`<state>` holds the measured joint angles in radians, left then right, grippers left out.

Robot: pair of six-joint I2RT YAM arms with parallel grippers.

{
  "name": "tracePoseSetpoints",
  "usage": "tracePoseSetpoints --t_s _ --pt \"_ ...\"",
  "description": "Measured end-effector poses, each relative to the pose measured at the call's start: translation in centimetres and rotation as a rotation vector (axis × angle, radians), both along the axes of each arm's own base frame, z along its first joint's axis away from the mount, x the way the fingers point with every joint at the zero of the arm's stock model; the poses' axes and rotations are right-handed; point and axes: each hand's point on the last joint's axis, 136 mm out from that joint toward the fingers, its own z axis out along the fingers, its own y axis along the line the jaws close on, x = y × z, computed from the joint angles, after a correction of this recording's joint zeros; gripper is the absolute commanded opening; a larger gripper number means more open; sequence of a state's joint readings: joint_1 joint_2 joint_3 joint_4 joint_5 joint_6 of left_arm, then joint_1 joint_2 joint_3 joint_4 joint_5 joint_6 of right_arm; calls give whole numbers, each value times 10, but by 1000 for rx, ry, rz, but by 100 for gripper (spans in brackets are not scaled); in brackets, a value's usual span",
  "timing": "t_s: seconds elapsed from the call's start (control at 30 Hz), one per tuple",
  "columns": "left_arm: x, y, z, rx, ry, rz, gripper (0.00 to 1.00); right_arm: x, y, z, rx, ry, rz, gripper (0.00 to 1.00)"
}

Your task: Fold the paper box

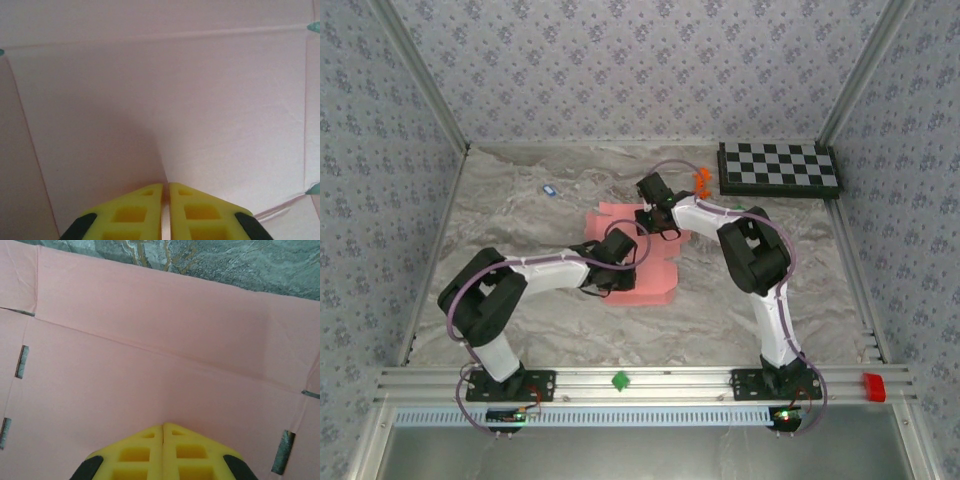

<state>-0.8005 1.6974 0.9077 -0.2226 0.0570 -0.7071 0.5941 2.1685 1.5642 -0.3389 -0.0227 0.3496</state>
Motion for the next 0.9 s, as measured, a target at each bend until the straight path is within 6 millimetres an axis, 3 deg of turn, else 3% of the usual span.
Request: tracePoseSetpoints --t_s 0.13,0.33,0.4,0.57,0.73,0.9 --pt "4 -3 10 5 -6 -6 25 -2 2 0 11 9 7 6" --pt "28 -2 57 -34 -96 6 30 -7 3 3 31 21 20 6" --pt "45 6 75 -55 -133 37 34 -11 2 3 35 27 24 6" --pt "86 36 100 -63 -191 120 40 -20 -1 -1 39 38 30 6" --pt "121 51 111 -45 -215 149 47 -26 0 -2 46 31 38 6" --pt "155 60 97 -15 -192 154 48 -33 2 -2 54 29 40 6"
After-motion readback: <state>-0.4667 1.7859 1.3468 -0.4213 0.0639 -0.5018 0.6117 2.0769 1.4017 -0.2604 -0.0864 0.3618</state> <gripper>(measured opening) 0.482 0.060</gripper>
